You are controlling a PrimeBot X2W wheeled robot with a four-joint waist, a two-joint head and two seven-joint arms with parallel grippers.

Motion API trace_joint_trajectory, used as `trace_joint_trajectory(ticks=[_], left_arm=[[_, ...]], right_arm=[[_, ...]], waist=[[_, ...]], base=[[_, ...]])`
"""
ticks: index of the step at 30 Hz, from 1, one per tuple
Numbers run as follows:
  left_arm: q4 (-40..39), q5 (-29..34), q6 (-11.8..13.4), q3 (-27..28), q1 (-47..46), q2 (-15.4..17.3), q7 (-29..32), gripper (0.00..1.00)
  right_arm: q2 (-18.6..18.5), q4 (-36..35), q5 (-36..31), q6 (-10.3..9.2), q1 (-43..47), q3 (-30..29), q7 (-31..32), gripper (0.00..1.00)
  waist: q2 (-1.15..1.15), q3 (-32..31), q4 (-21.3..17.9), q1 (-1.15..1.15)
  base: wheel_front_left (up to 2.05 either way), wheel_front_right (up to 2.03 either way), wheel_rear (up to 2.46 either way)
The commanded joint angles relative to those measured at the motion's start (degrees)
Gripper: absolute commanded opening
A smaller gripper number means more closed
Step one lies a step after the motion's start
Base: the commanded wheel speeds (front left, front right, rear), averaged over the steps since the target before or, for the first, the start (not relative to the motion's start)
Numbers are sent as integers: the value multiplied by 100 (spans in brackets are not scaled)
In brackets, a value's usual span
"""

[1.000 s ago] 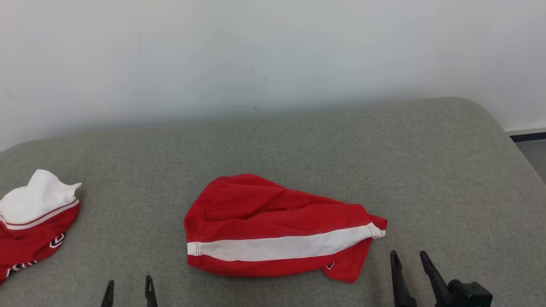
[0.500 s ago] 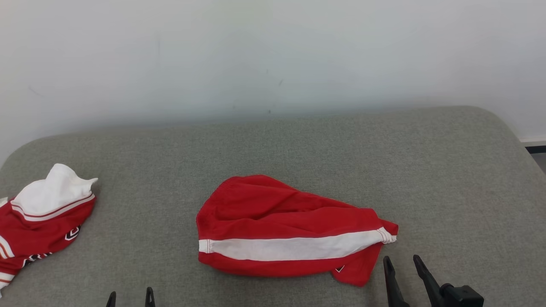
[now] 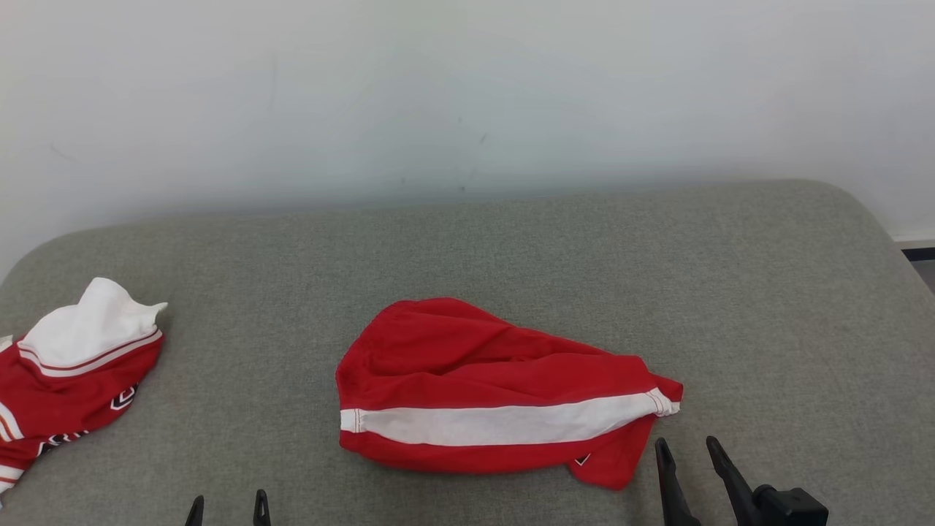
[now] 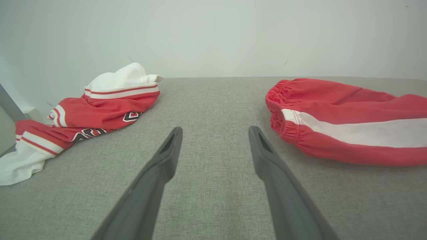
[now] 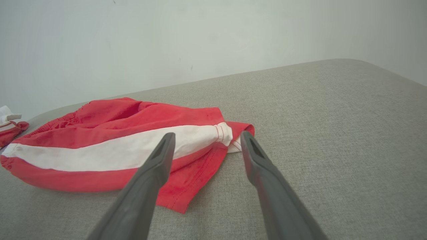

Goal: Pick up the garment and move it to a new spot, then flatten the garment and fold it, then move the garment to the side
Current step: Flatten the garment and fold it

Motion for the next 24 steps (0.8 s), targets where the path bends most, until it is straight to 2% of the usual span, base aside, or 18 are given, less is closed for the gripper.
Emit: trace_joint_trajectory(ticks=[1,9,17,21,24], left_arm=[[9,58,-3,3,-37,-12,-20,100],[69,44,-84,-26,-131,-31,-19,100],[638,-282,-396,-99,-636,16,-13,100],[1029,-472,-514,-243,-1081,74,369,100],[1366,-774,-599,-399,-1588,120,914,100]], right_arm=[[8,-15,22,20,24,-4,-7,100],[8,-29,66,20,-30,-15,-4,100],[7,-89,26,20,-140,-77,64,100],[9,-113,12,20,-137,-84,88,100],[9,-114,40,20,-134,-45,106,100]], waist=[[0,4,-14,0],[0,39,-65,0],[0,62,-72,0],[0,53,-59,0],[0,56,-64,0]], base=[[0,0,0],[0,0,0],[0,0,0],[0,0,0],[0,0,0]])
